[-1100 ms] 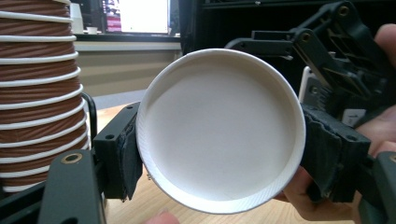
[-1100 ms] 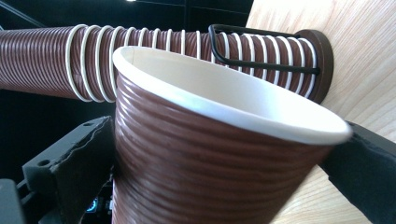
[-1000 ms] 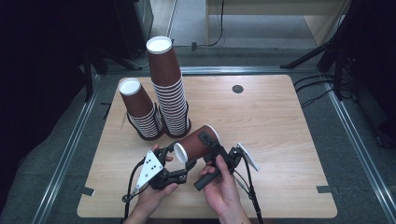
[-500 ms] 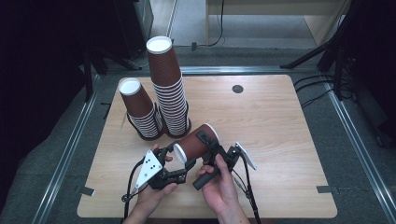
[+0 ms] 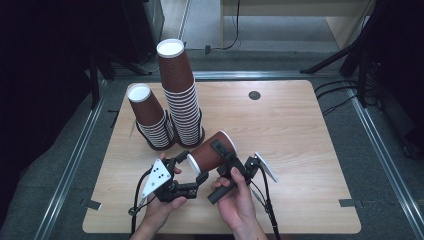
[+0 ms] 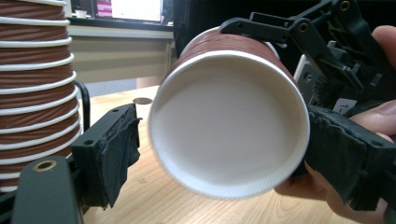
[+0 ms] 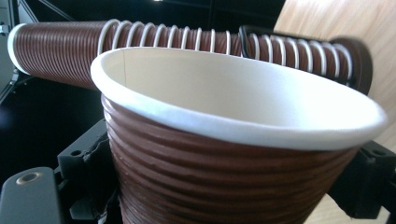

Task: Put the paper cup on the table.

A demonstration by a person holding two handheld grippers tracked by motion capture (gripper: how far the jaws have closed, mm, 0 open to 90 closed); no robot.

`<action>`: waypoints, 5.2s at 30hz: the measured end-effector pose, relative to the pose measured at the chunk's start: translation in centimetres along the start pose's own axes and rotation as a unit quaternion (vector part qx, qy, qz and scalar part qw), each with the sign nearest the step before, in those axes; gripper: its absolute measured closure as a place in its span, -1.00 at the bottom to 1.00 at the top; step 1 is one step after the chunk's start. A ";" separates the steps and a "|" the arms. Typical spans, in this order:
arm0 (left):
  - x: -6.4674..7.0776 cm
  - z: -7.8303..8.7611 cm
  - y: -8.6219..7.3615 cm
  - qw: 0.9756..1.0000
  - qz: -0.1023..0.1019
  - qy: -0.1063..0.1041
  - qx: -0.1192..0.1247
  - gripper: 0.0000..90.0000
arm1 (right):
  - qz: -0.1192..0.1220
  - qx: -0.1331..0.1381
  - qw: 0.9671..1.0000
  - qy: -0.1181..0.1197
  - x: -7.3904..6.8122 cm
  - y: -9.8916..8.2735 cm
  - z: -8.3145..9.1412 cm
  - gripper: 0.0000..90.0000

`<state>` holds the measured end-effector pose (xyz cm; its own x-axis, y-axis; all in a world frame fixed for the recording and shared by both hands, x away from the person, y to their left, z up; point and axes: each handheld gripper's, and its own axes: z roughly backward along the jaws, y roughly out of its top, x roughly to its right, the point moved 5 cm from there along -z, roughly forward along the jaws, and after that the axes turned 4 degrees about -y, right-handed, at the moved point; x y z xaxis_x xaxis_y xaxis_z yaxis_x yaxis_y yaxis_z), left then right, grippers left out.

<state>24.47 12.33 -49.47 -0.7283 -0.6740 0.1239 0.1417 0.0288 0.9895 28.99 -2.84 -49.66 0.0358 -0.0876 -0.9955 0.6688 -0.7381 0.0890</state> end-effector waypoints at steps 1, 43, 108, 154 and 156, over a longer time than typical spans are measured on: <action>0.0 0.0 0.0 1.000 0.000 0.000 0.000 -0.71 | 0.003 0.005 1.000 -0.001 -0.1 0.2 0.0 -0.76; -5.5 3.4 -2.3 0.994 0.031 0.096 -0.045 -0.81 | 0.431 0.175 0.882 -0.073 -3.1 7.3 0.5 -0.76; -13.5 12.8 -6.1 0.961 0.090 0.248 -0.082 -0.81 | 0.615 0.152 0.705 -0.319 6.6 18.2 0.5 -0.76; -13.6 12.6 -6.5 0.966 0.100 0.226 -0.072 -0.81 | 0.613 0.077 0.732 -0.287 7.2 15.9 2.5 -1.00; -13.5 12.6 -6.5 0.966 0.099 0.226 -0.073 -0.81 | 0.615 0.077 0.731 -0.285 7.1 15.7 2.9 -1.00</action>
<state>24.94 30.60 -56.60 -0.3144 -0.9204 0.2325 0.3649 0.1090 0.9246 37.59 -17.04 -55.25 0.1954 -0.9807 0.0118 0.2979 0.0708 0.9520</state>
